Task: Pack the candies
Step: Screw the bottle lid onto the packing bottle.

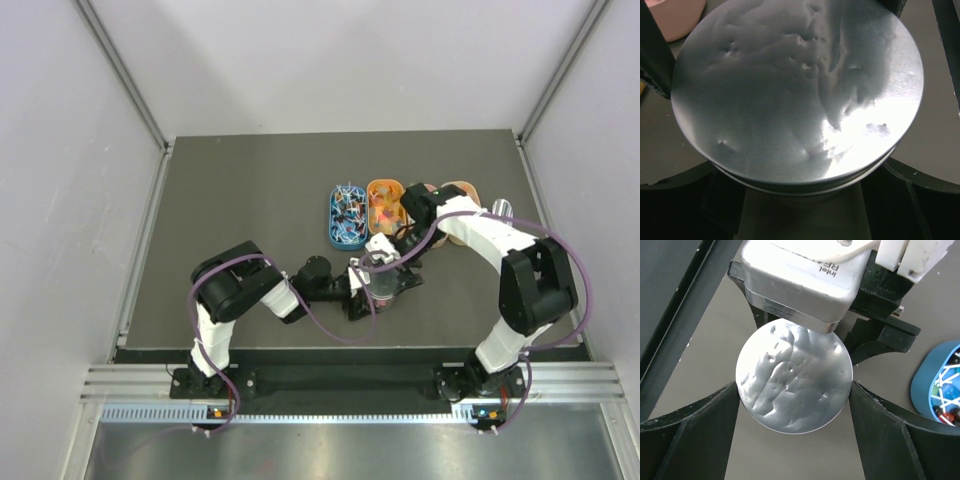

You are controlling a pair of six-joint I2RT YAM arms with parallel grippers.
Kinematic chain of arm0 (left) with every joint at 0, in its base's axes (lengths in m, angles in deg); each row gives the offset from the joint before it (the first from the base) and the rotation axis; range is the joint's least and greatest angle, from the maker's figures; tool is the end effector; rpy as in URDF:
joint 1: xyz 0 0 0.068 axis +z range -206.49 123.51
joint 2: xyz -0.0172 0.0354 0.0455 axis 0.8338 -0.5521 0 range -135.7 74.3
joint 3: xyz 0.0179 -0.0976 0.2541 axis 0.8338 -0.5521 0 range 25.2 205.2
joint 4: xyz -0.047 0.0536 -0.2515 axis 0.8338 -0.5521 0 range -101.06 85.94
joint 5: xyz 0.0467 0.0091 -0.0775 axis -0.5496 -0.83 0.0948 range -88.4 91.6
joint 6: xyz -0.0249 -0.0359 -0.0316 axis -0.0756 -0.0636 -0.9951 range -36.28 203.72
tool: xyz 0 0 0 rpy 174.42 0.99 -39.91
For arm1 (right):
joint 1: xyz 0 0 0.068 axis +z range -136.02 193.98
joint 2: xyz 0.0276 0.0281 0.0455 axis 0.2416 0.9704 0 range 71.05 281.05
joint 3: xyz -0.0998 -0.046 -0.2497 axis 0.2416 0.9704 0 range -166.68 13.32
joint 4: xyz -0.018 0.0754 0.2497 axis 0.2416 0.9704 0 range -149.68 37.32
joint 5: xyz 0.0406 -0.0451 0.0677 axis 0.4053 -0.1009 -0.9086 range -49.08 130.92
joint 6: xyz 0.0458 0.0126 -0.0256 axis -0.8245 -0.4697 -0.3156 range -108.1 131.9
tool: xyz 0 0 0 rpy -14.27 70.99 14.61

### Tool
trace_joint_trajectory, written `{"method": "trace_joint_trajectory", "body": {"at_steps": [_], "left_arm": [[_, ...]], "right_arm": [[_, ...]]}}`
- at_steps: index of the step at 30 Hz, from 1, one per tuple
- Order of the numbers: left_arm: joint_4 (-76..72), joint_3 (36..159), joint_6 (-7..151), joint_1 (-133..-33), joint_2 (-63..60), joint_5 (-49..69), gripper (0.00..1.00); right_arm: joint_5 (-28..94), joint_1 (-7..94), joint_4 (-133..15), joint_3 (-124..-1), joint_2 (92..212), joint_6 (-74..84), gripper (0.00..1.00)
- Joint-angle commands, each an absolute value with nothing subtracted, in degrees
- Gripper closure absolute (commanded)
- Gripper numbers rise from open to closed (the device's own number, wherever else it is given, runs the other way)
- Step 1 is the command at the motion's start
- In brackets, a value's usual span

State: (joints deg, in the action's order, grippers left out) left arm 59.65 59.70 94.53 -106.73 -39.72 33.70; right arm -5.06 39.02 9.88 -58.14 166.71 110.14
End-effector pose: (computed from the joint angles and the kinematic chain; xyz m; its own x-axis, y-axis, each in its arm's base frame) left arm 0.1972 -0.2667 0.0964 0.0122 0.2336 -0.9723 0.9935 0.1068 0.0382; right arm 0.2497 0.1449 0.2320 0.3783 -0.5823 -0.7196 -0.8587 -0.5110 -0.0379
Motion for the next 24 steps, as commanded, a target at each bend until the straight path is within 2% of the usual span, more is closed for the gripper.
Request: {"method": "trace_joint_trajectory", "body": {"at_steps": [1, 8, 12, 19, 24], "left_arm": [[53.96, 59.83, 95.59, -106.06, -40.49, 34.12, 0.66], [51.93, 60.44, 94.88, -105.18, -38.82, 33.94, 0.72], [51.58, 60.7, 95.41, -105.01, -37.94, 34.47, 0.73], [51.05, 60.88, 95.41, -104.92, -36.71, 34.91, 0.74], [50.79, 60.27, 96.11, -104.92, -36.01, 34.56, 0.74]], "right_arm": [[-4.61, 40.26, 0.28, -55.24, 163.51, 104.38, 0.27], [4.51, 44.39, -9.04, -47.33, 157.37, 89.97, 0.28], [8.92, 47.63, -12.04, -44.6, 154.99, 76.62, 0.29], [15.86, 50.89, -13.63, -44.33, 157.53, 59.3, 0.34], [18.85, 53.0, -16.6, -42.49, 157.27, 51.38, 0.35]]}}
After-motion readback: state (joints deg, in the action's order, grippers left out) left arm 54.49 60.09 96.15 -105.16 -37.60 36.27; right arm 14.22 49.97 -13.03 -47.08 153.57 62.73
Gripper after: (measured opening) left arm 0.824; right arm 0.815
